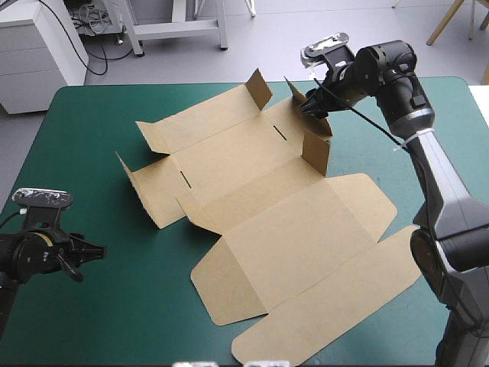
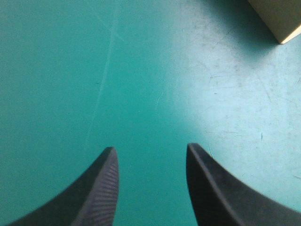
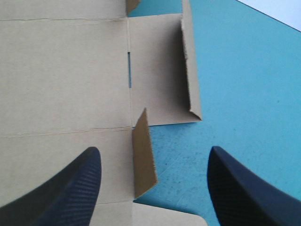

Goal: Fold the box

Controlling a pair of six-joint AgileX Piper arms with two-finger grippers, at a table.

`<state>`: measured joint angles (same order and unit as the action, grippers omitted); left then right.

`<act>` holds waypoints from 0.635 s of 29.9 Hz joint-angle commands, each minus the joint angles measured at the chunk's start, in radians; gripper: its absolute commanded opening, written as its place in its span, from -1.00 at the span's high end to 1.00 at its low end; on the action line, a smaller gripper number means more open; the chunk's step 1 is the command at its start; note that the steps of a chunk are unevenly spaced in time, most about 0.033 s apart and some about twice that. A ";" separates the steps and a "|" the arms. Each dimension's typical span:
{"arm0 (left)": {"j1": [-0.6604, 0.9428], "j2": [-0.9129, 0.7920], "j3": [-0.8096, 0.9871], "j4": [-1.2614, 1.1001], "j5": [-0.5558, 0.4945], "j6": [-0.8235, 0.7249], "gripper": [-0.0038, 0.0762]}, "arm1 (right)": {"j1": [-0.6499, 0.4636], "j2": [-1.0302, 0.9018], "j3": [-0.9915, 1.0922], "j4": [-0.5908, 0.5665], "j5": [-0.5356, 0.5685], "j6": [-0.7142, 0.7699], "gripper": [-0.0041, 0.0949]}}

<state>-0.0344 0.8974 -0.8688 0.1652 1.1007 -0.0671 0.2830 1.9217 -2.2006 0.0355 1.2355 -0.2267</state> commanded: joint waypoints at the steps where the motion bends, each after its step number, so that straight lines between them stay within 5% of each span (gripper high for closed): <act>1: 0.001 -0.004 -0.026 0.004 -0.029 0.001 0.10 | -0.031 -0.015 -0.046 0.000 -0.048 -0.034 -0.31; 8: -0.001 -0.004 -0.026 0.000 -0.021 0.001 0.10 | -0.041 0.073 -0.046 0.011 -0.104 -0.073 -0.31; 19: -0.001 -0.004 -0.026 -0.002 -0.021 0.001 0.10 | -0.041 0.206 -0.044 0.064 -0.031 -0.041 -0.30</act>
<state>-0.0344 0.8974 -0.8688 0.1633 1.1095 -0.0643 0.2497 2.1721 -2.2143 0.0633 1.2282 -0.2761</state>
